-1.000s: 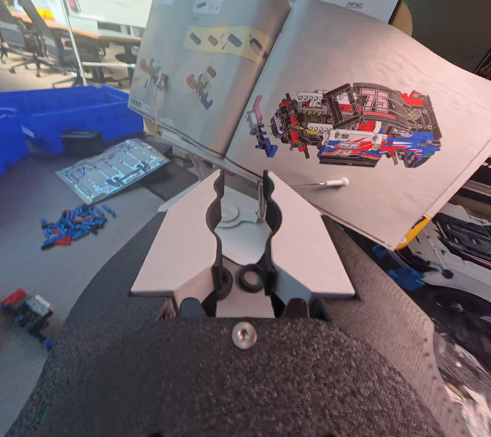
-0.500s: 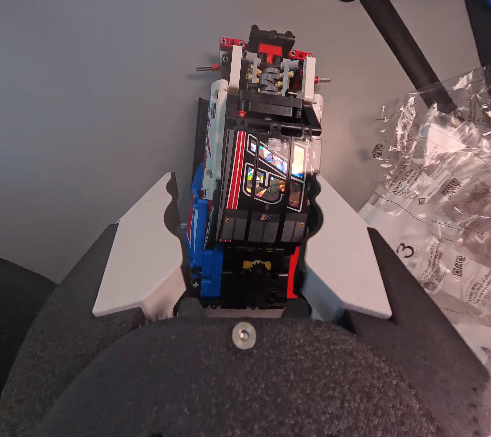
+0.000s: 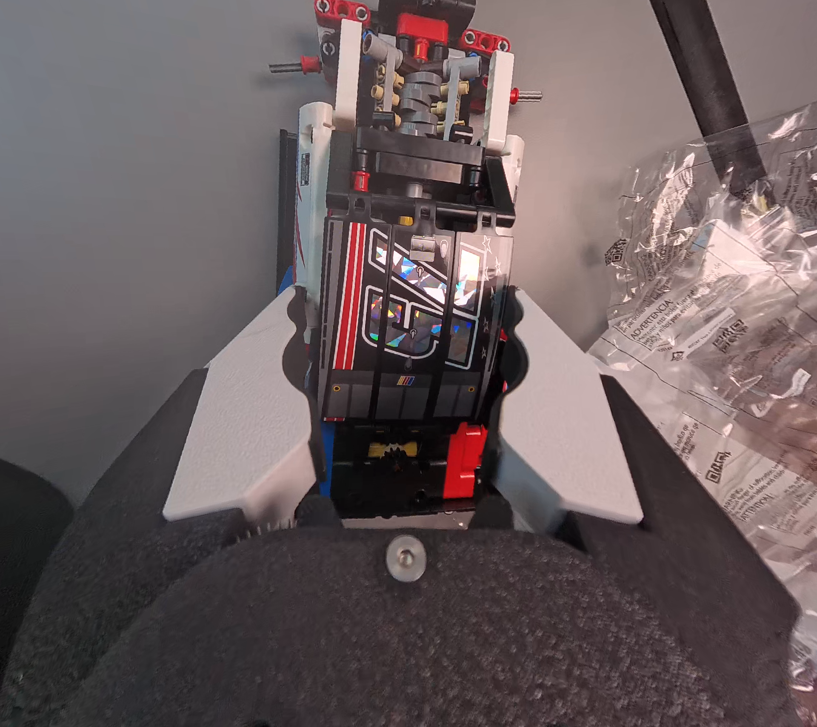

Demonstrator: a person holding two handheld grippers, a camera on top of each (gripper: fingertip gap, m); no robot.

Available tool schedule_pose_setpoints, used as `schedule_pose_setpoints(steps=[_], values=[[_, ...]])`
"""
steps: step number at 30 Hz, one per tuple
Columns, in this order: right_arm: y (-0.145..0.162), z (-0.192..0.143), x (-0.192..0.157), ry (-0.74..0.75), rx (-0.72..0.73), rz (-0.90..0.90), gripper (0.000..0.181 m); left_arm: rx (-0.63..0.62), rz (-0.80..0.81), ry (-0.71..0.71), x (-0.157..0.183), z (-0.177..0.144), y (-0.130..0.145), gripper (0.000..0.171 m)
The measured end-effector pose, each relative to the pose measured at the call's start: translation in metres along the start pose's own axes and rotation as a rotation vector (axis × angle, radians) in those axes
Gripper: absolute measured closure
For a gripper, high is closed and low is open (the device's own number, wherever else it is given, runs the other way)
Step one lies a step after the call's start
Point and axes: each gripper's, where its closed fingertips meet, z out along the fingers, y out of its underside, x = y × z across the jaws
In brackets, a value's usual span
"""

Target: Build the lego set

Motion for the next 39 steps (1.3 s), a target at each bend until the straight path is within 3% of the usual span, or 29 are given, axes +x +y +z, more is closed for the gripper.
schedule_pose_setpoints(steps=[9, 39], values=[[-0.003, 0.0, -0.003, -0.025, 0.02, -0.031, 0.095, -0.008, 0.045, 0.012, 0.009, 0.001, 0.0, 0.162], [-0.013, 0.001, -0.018, -0.056, 0.044, -0.094, 0.095, 0.034, 0.1, 0.08, 0.031, -0.002, -0.01, 0.165]])
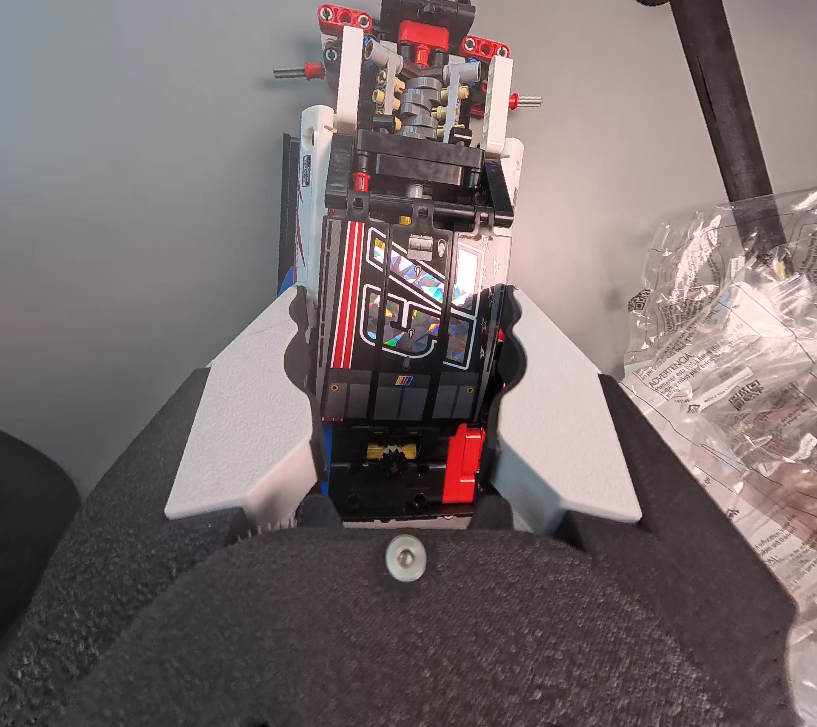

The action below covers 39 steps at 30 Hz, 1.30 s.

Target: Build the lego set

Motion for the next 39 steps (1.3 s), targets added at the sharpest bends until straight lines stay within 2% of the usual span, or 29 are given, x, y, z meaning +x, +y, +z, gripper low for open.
schedule_pose_setpoints(steps=[15, 31, 35, 39], values=[[-0.016, 0.003, -0.023, -0.048, 0.019, -0.089, 0.095, 0.11, 0.058, 0.143, 0.036, -0.005, -0.022, 0.165], [-0.029, 0.001, -0.039, -0.072, 0.038, -0.131, 0.096, 0.12, 0.077, 0.17, 0.046, -0.006, -0.024, 0.166], [-0.044, -0.01, -0.043, -0.058, 0.092, -0.148, 0.097, 0.127, 0.079, 0.178, 0.048, -0.006, -0.025, 0.165], [-0.076, -0.024, -0.065, -0.057, 0.207, -0.199, 0.104, 0.135, 0.078, 0.196, 0.052, -0.005, -0.028, 0.165]])
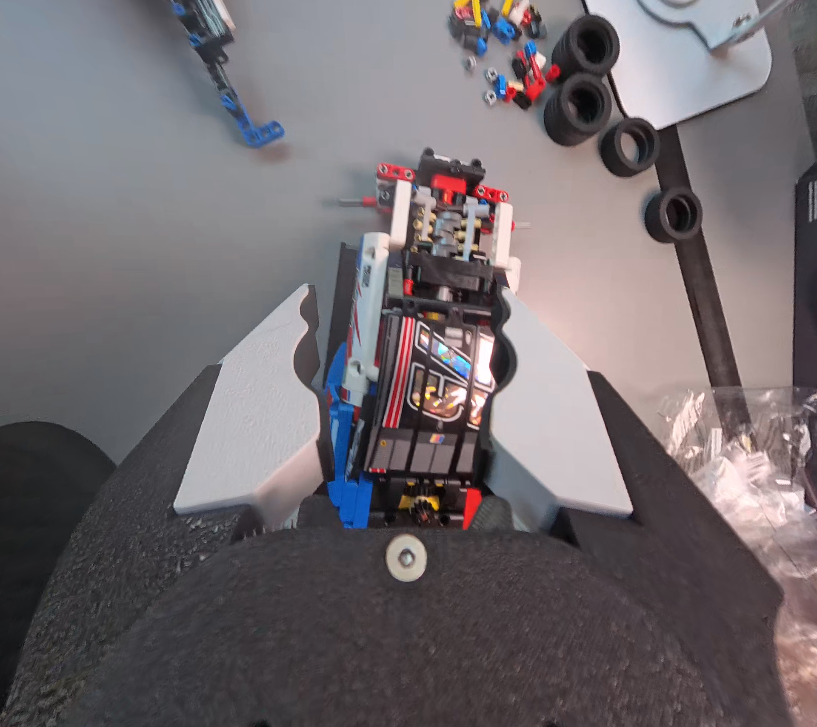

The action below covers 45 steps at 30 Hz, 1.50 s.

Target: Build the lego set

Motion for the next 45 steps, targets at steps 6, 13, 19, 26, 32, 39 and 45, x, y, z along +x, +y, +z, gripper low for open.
schedule_pose_setpoints(steps=[6, 13, 19, 26, 32, 39, 45], values=[[-0.053, 0.022, -0.058, -0.112, 0.157, -0.085, 0.125, 0.031, 0.01, 0.05, 0.014, 0.002, -0.008, 0.166], [-0.083, 0.066, -0.126, -0.354, 0.268, -0.061, 0.129, 0.051, 0.03, 0.114, 0.037, 0.003, -0.016, 0.165], [-0.08, 0.087, -0.148, -0.448, 0.264, -0.067, 0.147, 0.027, 0.025, 0.14, 0.046, 0.005, -0.015, 0.165], [-0.08, 0.086, -0.147, -0.467, 0.289, -0.055, 0.167, 0.029, 0.004, 0.14, 0.044, 0.005, -0.015, 0.165], [-0.081, 0.086, -0.147, -0.463, 0.302, -0.052, 0.169, 0.021, -0.003, 0.137, 0.043, 0.004, -0.013, 0.164], [-0.078, 0.09, -0.142, -0.429, 0.302, -0.052, 0.17, 0.005, -0.023, 0.13, 0.04, 0.004, -0.01, 0.163], [-0.078, 0.09, -0.141, -0.419, 0.303, -0.049, 0.17, -0.001, -0.028, 0.123, 0.039, 0.004, -0.009, 0.162]])
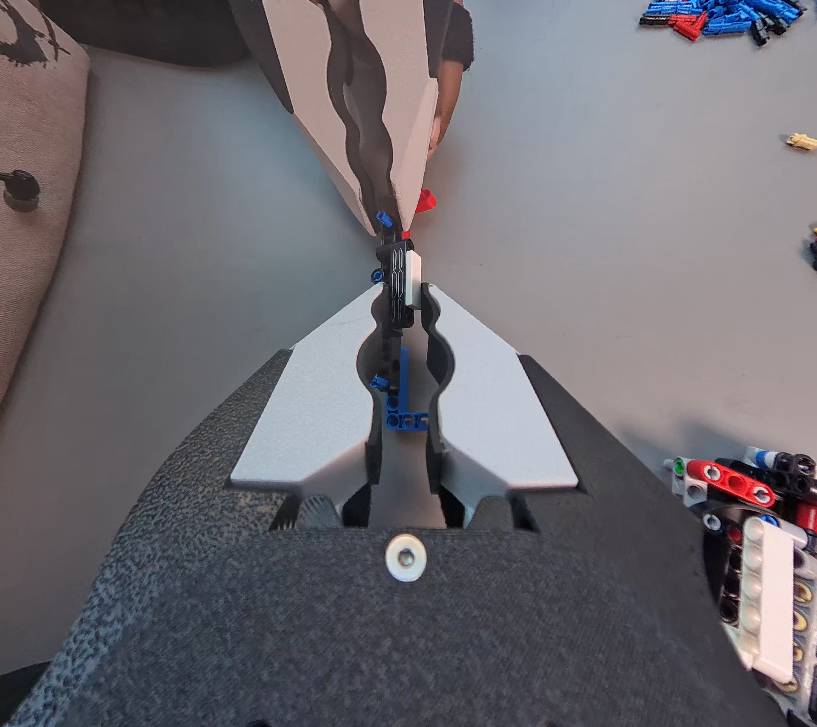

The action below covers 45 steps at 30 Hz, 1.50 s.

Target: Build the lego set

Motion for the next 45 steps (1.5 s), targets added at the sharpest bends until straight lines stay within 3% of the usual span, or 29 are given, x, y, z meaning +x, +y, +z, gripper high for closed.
schedule_pose_setpoints(steps=[10, 34, 39, 42, 45], values=[[-0.007, -0.003, 0.001, 0.028, 0.037, -0.044, 0.17, 0.031, -0.065, -0.029, -0.013, -0.007, -0.001, 0.147], [-0.008, -0.01, 0.013, 0.122, 0.021, -0.041, 0.171, -0.046, -0.106, -0.088, -0.027, -0.011, 0.016, 0.14], [-0.009, -0.019, 0.045, 0.332, 0.003, 0.044, 0.17, -0.037, -0.19, -0.164, -0.045, -0.015, 0.017, 0.142], [-0.004, -0.022, 0.065, 0.553, -0.096, -0.021, 0.17, 0.016, -0.286, -0.175, -0.049, -0.013, 0.01, 0.141], [-0.004, -0.012, 0.065, 0.676, -0.173, -0.075, 0.17, 0.026, -0.353, -0.179, -0.05, -0.009, 0.008, 0.14]])
